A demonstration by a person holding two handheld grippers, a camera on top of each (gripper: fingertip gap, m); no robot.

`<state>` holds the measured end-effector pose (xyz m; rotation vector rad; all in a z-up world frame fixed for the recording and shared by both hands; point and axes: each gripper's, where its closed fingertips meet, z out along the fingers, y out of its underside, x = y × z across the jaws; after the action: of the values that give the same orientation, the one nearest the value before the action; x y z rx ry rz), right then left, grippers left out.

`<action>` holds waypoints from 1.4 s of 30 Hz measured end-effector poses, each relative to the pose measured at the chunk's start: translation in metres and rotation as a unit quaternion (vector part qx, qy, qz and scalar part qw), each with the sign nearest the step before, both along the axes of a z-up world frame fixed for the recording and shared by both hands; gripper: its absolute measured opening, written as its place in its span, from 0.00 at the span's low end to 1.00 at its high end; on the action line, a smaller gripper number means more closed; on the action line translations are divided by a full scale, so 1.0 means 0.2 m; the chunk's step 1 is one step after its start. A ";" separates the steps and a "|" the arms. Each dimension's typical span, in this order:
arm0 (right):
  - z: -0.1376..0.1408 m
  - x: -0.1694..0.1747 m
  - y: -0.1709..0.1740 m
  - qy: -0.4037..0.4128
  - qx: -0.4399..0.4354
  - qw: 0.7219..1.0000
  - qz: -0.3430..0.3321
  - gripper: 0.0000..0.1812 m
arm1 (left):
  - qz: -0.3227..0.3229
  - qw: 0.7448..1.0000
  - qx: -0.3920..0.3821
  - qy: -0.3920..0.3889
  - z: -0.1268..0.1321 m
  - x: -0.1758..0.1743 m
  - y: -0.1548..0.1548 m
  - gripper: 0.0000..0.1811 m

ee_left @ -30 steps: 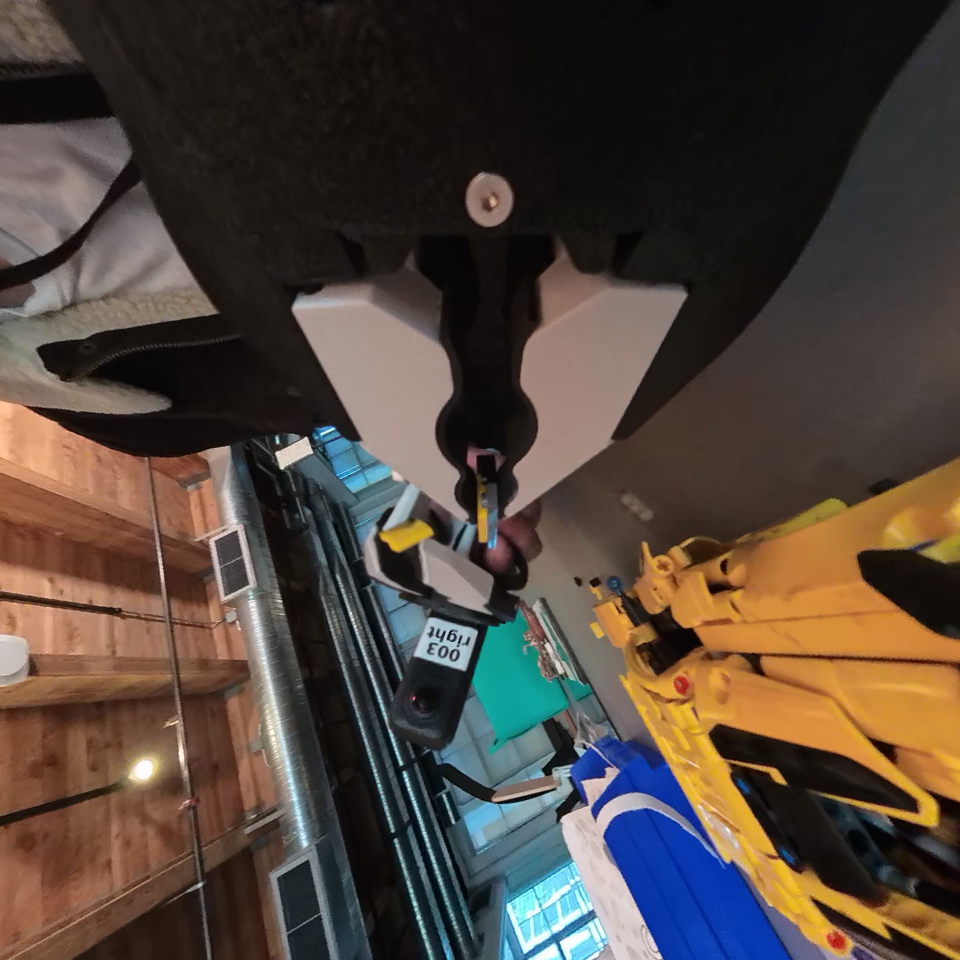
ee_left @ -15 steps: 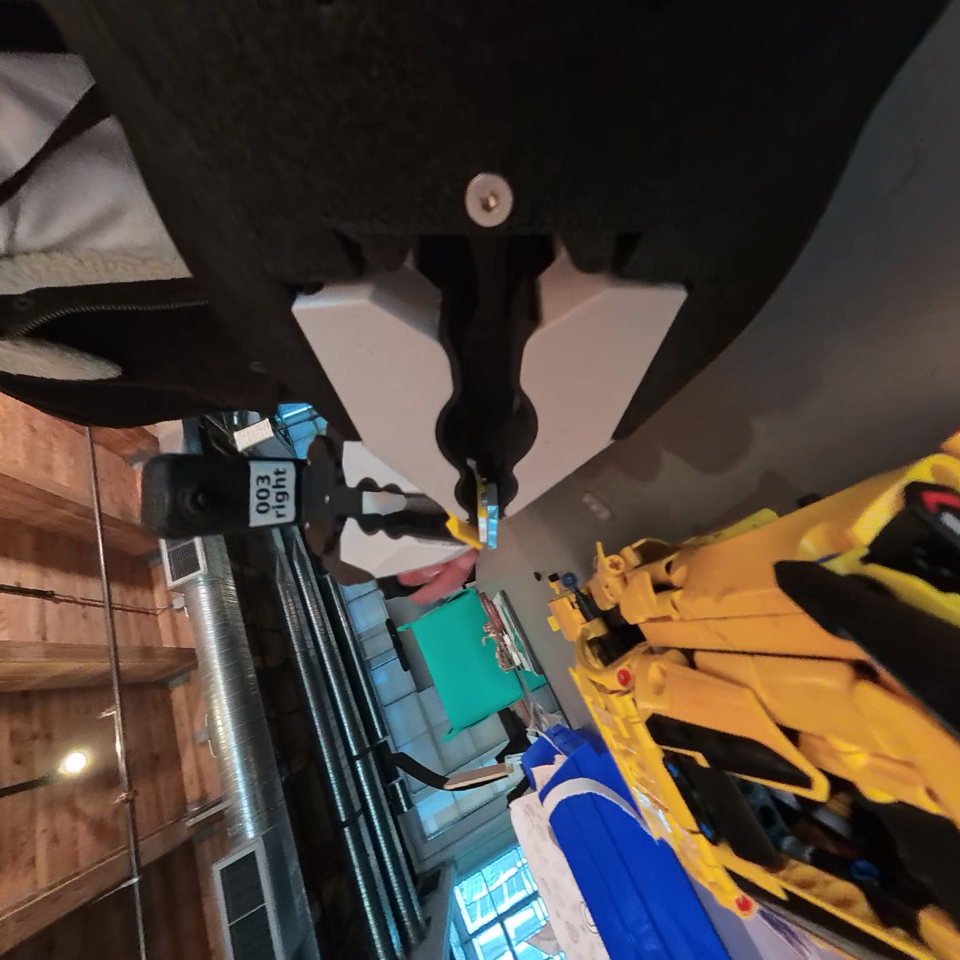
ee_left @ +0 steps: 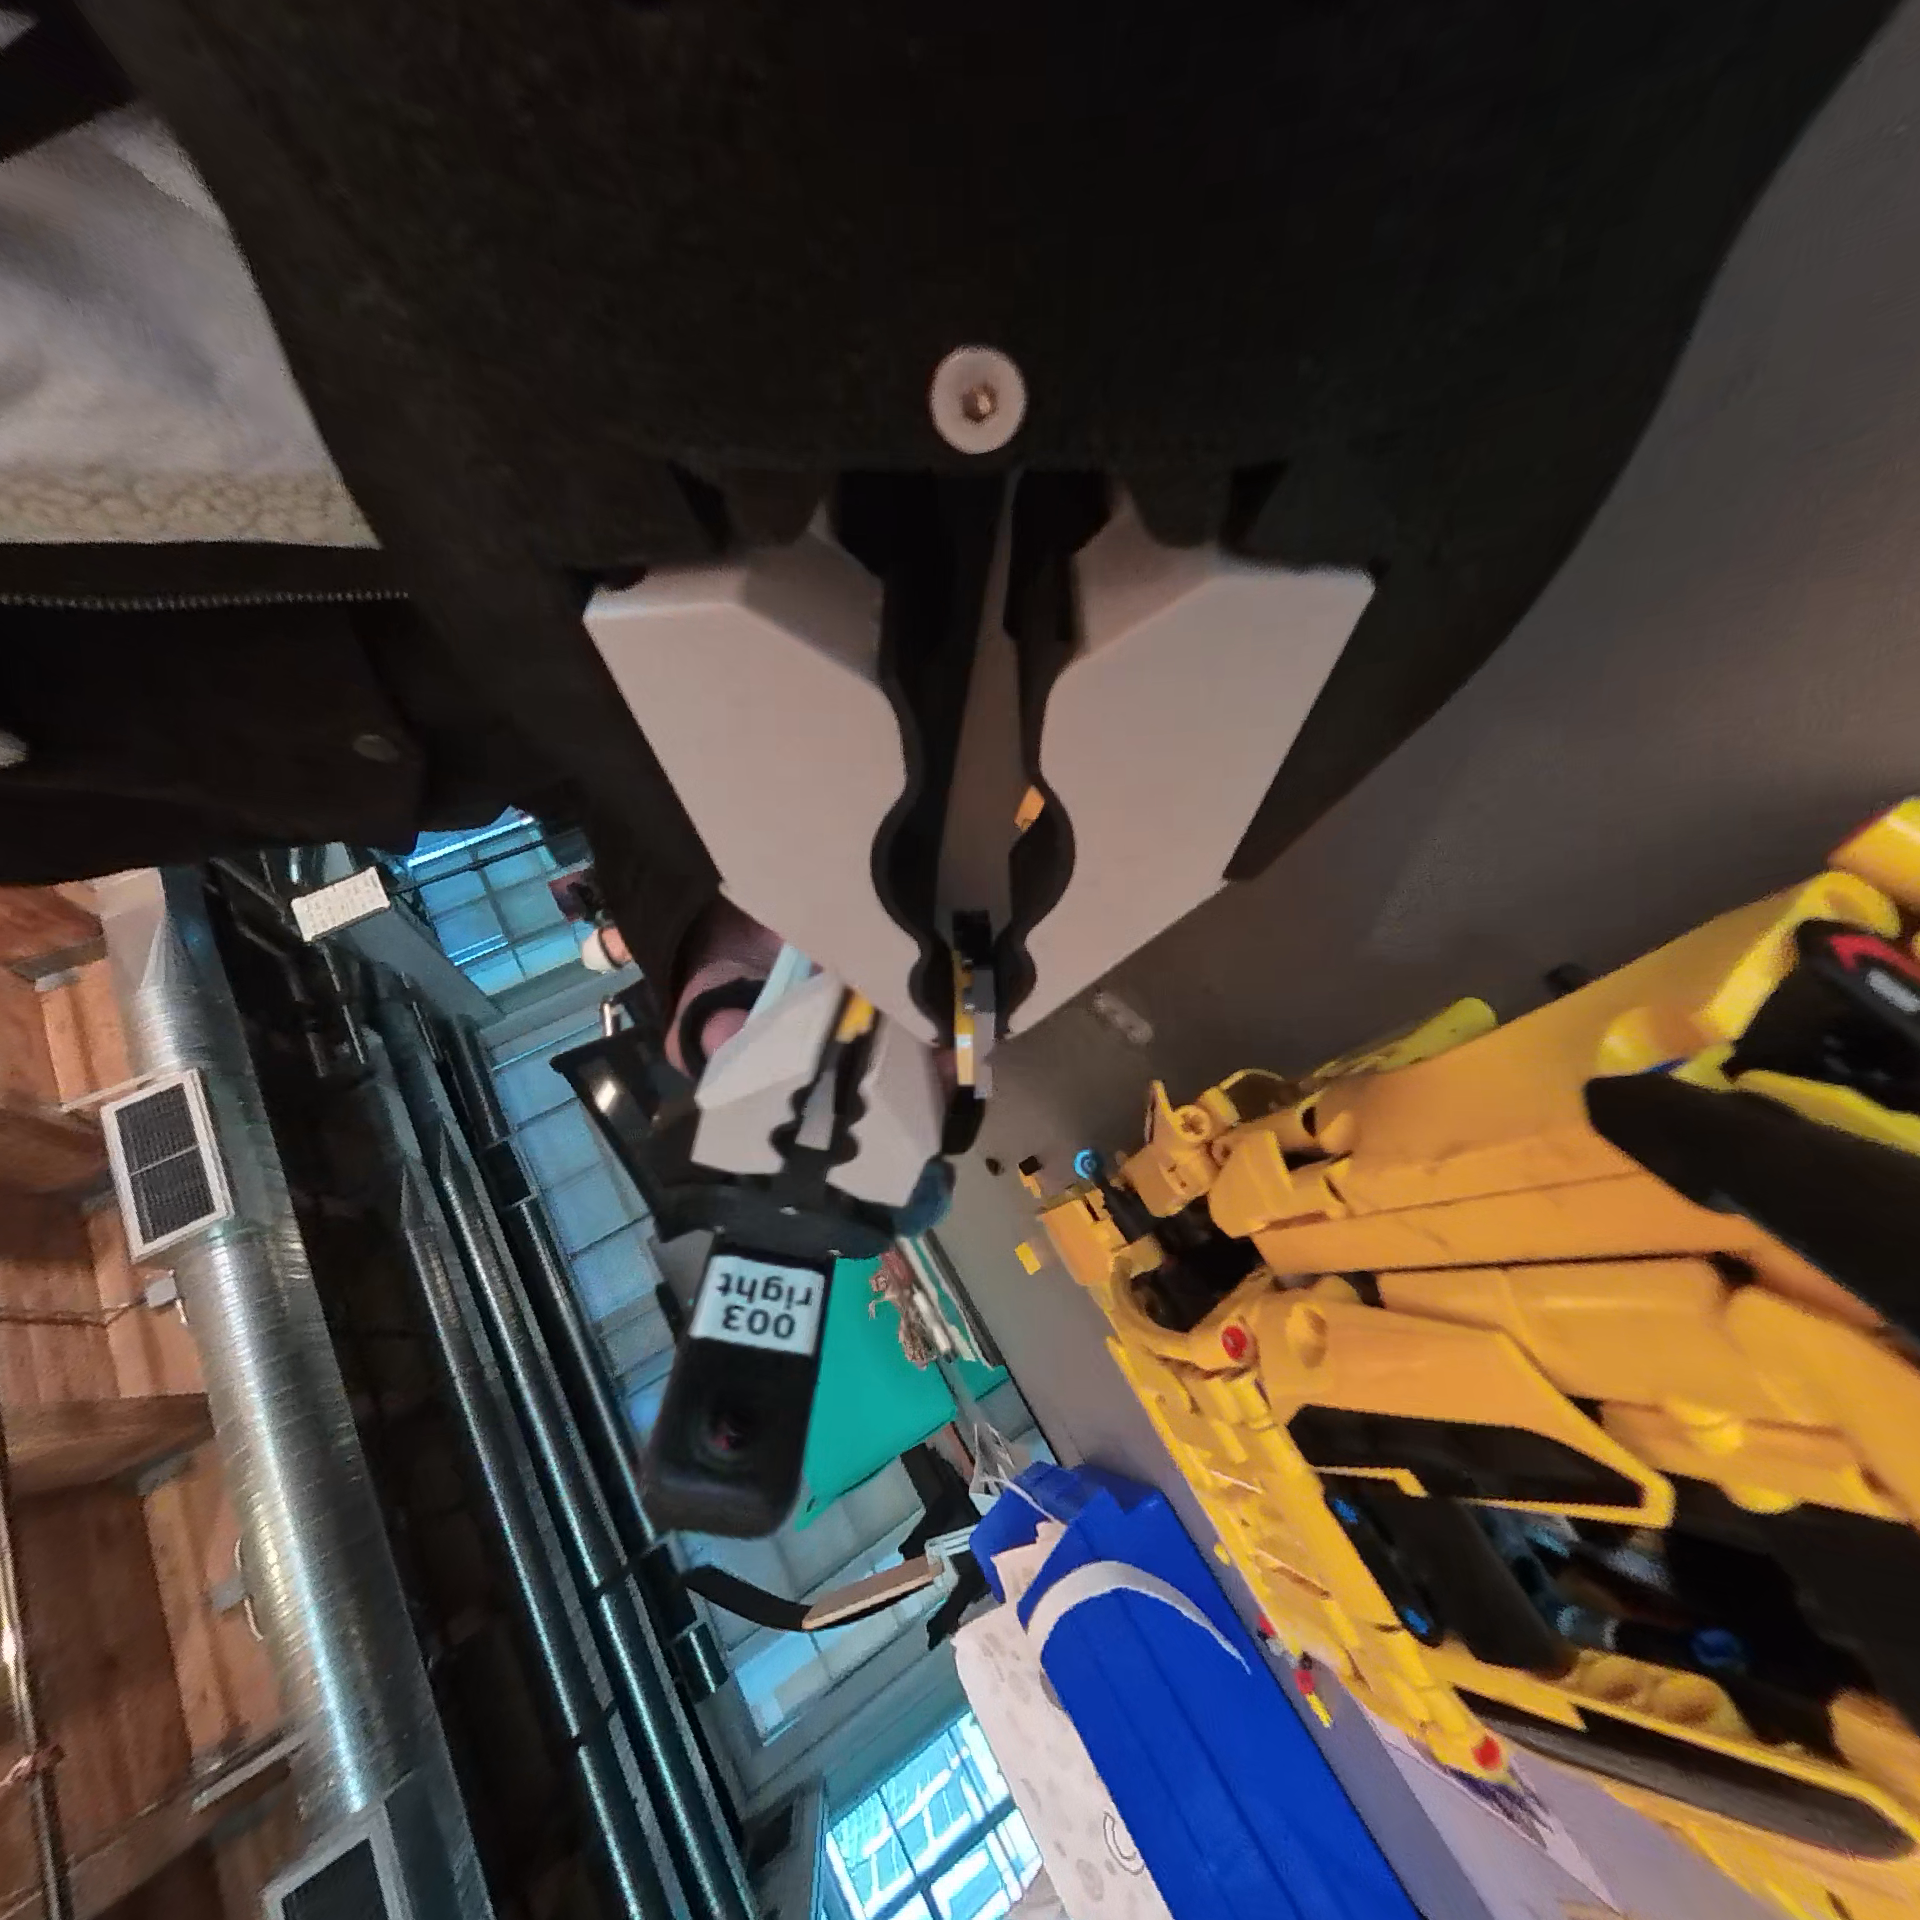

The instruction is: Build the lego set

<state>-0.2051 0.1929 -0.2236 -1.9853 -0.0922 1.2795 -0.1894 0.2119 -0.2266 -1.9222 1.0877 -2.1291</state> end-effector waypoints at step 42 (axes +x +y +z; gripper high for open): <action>-0.40 -0.02 -0.02 -0.520 0.195 0.674 0.487 0.17 | -0.010 0.997 -0.015 -0.079 0.14 -0.21 0.11 0.03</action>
<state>-0.2087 0.1898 -0.3038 -1.9963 -2.0099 0.3190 -0.2311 0.2331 -0.1991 -1.7259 1.0551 -2.2745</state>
